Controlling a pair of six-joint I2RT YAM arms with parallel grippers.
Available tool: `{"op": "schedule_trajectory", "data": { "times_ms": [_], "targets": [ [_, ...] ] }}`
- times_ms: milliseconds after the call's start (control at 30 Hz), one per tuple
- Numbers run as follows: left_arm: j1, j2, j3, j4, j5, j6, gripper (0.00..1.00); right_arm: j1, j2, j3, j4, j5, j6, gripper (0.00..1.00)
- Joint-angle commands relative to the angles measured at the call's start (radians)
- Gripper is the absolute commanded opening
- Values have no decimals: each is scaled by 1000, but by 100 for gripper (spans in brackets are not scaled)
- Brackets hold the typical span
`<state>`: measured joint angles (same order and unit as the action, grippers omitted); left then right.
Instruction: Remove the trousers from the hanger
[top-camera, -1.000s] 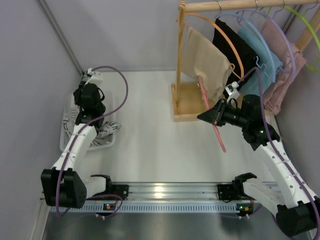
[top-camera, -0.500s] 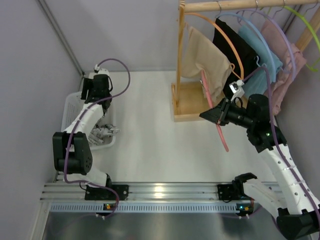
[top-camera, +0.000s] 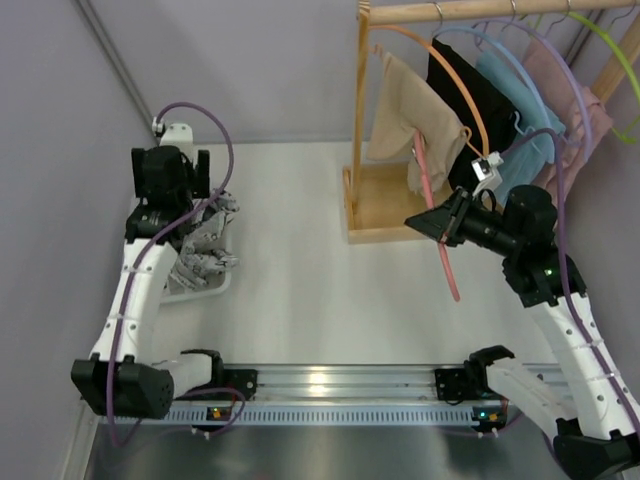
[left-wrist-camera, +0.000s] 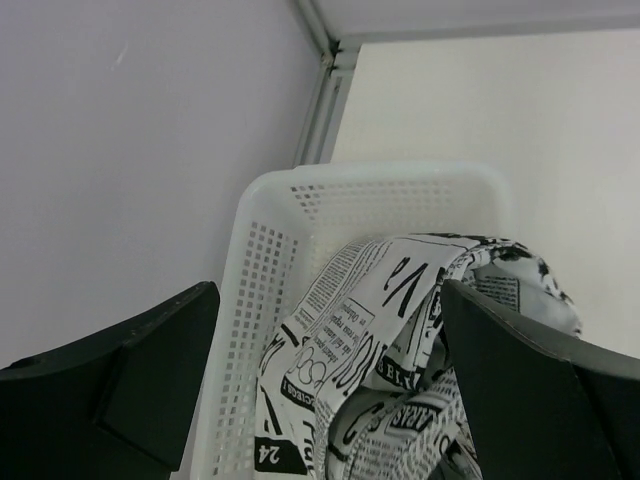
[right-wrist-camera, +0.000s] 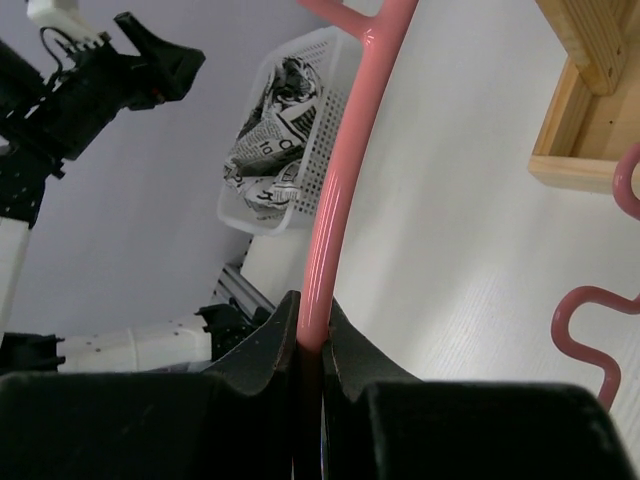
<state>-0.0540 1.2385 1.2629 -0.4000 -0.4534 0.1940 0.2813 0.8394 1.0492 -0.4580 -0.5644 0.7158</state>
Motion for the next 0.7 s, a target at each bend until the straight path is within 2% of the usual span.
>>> {"op": "schedule_trajectory", "data": {
  "times_ms": [0,100,200,333,500,667],
  "targets": [
    [3,-126,35,-86,166,-33,98,7,-5,78,87,18,19,0],
    [2,-207,33,-97,302,-25,98,7,23,107,93,14,36,0],
    [2,-264,39,-102,379,-31,98,7,55,139,97,23,57,0],
    [2,-309,38,-103,515,-34,98,9,111,173,240,-64,193,0],
    [2,-315,50,-103,501,-42,98,19,205,287,340,-113,290,0],
    [2,-318,64,-103,489,-36,98,33,213,331,317,-118,310,0]
  ]
}}
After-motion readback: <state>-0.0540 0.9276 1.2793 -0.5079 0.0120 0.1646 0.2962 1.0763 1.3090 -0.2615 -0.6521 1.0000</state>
